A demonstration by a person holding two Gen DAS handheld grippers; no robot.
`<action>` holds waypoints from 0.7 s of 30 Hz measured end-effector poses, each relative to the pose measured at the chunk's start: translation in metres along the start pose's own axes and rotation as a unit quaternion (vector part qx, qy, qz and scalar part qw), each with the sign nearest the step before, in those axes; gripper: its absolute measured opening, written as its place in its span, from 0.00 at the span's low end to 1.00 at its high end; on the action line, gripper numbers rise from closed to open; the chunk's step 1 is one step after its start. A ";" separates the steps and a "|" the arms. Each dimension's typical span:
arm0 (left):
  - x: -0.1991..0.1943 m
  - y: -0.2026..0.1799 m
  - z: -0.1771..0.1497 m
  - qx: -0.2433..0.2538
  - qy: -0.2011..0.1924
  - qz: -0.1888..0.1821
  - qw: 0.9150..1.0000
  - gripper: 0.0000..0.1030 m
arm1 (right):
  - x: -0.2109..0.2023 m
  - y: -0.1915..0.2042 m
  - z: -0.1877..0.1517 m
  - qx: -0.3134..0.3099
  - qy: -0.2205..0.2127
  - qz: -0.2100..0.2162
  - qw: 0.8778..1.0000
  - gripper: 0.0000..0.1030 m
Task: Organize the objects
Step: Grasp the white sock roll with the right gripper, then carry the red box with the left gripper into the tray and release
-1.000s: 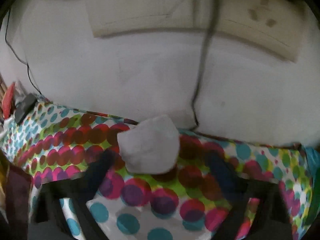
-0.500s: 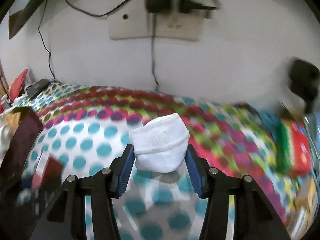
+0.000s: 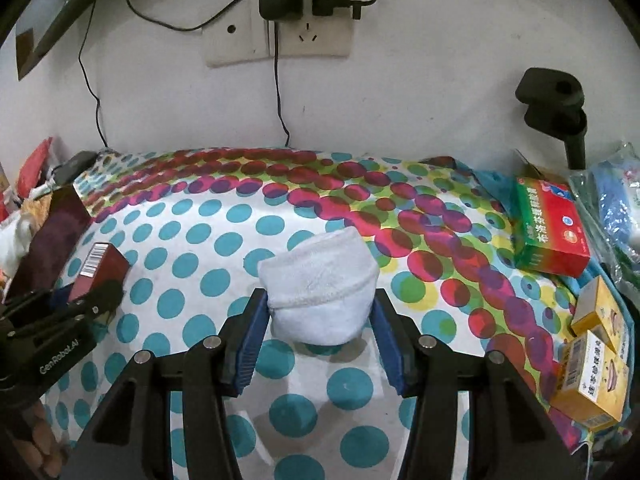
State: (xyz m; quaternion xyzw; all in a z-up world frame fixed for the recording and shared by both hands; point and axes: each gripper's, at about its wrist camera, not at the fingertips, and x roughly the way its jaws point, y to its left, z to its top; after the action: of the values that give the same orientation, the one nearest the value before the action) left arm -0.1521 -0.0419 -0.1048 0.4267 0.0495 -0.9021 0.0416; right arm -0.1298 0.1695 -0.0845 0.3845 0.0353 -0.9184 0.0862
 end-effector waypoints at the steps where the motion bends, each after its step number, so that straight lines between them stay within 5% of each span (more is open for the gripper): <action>1: 0.000 0.000 0.000 0.001 0.000 0.001 1.000 0.30 | -0.001 0.000 0.000 -0.001 -0.002 0.002 1.000 0.47; 13: 0.000 0.001 0.000 -0.002 0.000 -0.003 1.000 0.30 | -0.003 0.005 0.001 -0.016 -0.016 -0.022 0.999 0.48; 21: -0.001 0.001 0.000 -0.001 0.000 -0.001 1.000 0.30 | 0.007 0.002 0.002 -0.003 0.009 -0.001 1.000 0.48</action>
State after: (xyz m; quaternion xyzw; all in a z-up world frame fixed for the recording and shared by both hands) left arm -0.1518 -0.0428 -0.1039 0.4268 0.0514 -0.9020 0.0409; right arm -0.1356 0.1666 -0.0883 0.3926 0.0390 -0.9148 0.0862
